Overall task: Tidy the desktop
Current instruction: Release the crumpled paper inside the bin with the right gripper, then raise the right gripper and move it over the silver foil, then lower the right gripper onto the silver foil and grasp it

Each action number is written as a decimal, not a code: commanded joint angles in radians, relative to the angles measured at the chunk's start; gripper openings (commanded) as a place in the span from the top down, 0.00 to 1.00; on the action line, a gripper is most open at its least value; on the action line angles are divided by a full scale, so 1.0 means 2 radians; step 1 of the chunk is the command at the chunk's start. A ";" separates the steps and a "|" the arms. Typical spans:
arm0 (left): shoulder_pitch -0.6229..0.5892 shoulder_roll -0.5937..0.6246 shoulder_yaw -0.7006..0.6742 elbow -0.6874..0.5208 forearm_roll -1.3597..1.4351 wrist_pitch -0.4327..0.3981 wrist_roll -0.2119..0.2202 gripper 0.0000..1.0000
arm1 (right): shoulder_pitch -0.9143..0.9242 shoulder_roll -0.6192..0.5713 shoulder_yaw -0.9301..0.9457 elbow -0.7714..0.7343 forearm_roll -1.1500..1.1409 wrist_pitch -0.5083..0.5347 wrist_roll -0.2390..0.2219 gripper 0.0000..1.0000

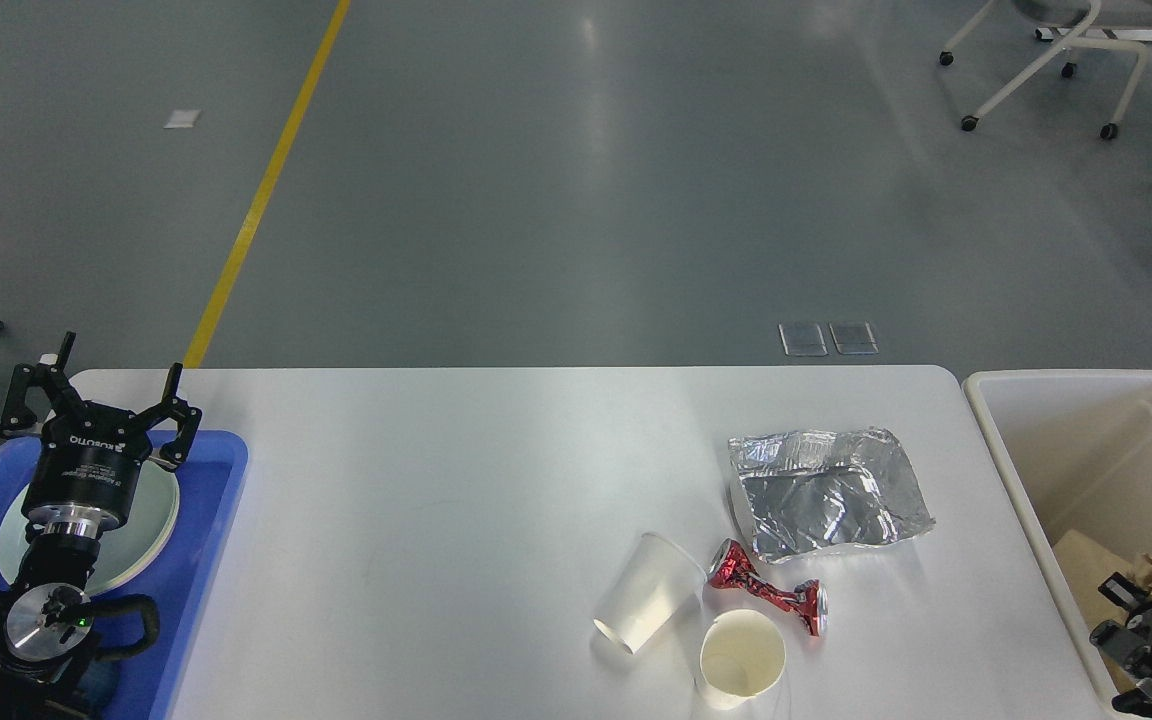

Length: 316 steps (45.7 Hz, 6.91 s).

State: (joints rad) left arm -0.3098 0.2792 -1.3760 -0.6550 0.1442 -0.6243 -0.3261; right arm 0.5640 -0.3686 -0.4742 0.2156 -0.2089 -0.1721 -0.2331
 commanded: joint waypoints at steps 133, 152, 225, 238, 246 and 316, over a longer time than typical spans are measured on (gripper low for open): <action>0.000 0.000 0.000 0.000 0.000 0.000 0.000 0.03 | 0.995 -0.029 -0.327 0.762 0.012 0.443 -0.008 0.00; 0.000 0.000 0.000 0.000 0.000 0.000 0.000 0.03 | 0.954 -0.004 -0.321 0.730 0.017 0.436 -0.008 0.00; 0.000 0.000 0.000 0.000 0.000 0.000 0.000 0.03 | 0.294 0.161 -0.190 0.102 0.504 0.141 -0.028 0.00; 0.000 0.000 0.000 0.000 0.000 0.000 0.000 0.03 | 0.286 0.174 -0.189 0.091 0.454 0.130 -0.026 0.00; 0.000 0.000 0.000 0.000 0.000 0.000 0.000 0.03 | 0.272 0.185 -0.178 0.078 0.453 0.117 -0.026 0.00; 0.000 0.000 0.000 0.000 0.000 0.000 0.000 0.03 | 0.258 0.190 -0.170 0.069 0.447 0.108 -0.026 0.73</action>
State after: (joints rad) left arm -0.3099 0.2792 -1.3760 -0.6550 0.1442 -0.6243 -0.3252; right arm 1.0815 0.0123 -0.8145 0.3548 0.6856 0.0429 -0.2852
